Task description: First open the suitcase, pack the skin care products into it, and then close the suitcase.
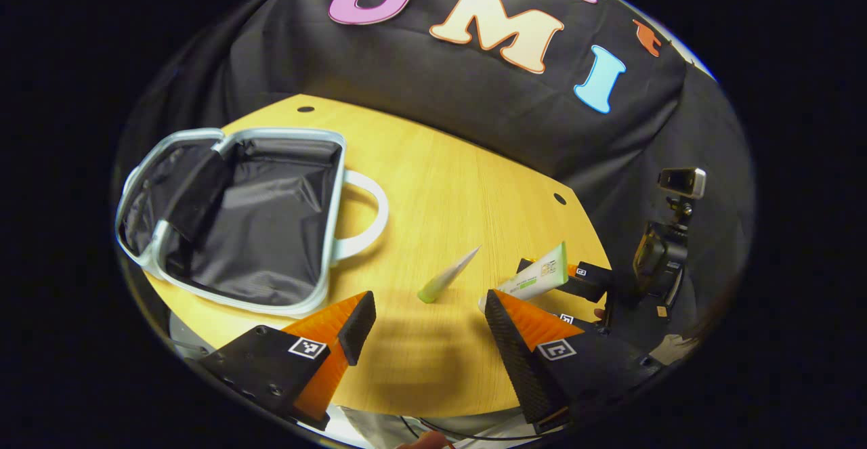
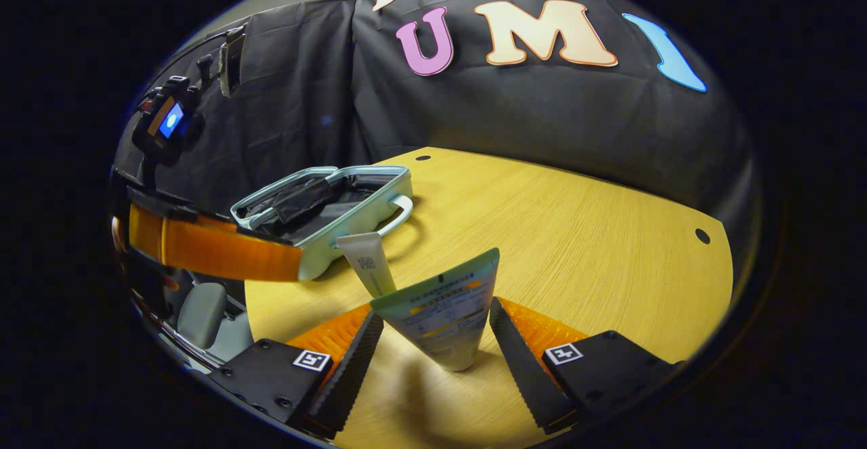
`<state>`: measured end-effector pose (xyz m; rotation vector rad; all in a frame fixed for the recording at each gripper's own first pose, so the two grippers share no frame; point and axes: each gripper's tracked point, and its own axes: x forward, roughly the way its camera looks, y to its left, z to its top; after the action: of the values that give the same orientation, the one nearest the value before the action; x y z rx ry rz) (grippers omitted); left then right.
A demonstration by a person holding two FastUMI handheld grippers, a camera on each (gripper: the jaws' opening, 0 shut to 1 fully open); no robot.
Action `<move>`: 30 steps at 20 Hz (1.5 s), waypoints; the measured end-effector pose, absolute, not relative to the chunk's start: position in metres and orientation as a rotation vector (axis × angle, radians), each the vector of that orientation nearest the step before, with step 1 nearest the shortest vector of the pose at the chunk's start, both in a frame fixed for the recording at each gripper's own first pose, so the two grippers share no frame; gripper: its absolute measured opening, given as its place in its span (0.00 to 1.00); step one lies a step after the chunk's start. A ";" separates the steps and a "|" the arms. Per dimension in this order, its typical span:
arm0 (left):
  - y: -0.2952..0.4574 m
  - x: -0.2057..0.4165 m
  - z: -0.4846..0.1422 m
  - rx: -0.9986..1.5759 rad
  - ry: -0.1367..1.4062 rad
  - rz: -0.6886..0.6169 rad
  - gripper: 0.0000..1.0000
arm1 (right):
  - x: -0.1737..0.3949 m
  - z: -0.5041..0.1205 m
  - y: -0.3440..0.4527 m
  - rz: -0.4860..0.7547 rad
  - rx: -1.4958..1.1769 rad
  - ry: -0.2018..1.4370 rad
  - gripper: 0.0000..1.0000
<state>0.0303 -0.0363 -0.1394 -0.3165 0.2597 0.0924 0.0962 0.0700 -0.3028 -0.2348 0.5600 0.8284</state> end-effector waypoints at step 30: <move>-0.018 0.055 -0.060 -0.404 0.192 0.073 0.12 | 0.105 -0.326 0.055 0.783 -0.209 0.629 0.50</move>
<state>0.0553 -0.0179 -0.0604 -0.4036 0.1922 0.0730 0.1046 0.0548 -0.3255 -0.2086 0.6289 0.7832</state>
